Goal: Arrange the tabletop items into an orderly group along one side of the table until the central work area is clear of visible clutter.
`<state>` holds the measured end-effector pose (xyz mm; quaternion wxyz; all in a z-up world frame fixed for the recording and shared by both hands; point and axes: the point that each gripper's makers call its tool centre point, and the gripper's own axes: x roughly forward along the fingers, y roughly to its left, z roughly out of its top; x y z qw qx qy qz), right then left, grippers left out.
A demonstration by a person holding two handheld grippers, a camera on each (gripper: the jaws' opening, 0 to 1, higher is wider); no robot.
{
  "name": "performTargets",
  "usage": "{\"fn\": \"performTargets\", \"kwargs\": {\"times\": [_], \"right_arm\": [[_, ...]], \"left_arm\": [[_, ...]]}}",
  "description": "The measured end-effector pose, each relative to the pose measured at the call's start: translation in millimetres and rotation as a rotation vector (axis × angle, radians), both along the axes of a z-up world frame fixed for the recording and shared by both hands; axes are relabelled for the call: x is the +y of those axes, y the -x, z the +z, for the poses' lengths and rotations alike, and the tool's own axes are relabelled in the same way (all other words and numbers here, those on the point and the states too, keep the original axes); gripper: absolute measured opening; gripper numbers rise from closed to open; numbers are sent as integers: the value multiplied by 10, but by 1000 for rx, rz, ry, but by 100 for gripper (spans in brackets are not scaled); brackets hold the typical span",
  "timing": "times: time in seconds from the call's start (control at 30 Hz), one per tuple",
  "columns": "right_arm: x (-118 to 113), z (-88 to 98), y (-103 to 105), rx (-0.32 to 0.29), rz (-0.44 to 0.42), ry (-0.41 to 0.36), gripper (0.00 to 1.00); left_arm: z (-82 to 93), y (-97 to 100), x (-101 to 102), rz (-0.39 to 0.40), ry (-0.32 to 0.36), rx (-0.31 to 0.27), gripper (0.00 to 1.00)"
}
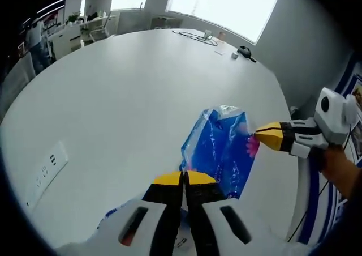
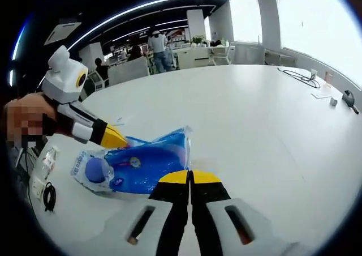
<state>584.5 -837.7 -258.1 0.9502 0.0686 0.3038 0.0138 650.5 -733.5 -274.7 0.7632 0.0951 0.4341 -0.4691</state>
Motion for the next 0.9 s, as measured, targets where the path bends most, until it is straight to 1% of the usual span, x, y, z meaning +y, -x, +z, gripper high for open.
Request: {"fn": "performTargets", "kwargs": {"times": [0.2,0.27,0.5,0.63,0.8,0.9], "right_arm": [[-20,-157,-21,17,1,-9,0],[-27,-192,-26,22,0,-15,0],[-47,-296,-55,36,-2,-18,0],[-59,-362,-58,47,-4,-15,0],[-49,-424,-48,57,-9,-28,0],[-42,-474,-44,66,-6,-24,0]], "left_arm": [[-120,-41,-23,-6,-23,0,0],[-153,-49,-29,-10,-34,-6,0],[-285,-61,-43,-20,-63,-3,0],[-328,-49,-46,-28,-65,5,0],[-385,-81,-55,-31,-75,2,0],[-406,-68,-53,-38,-83,1,0]]}}
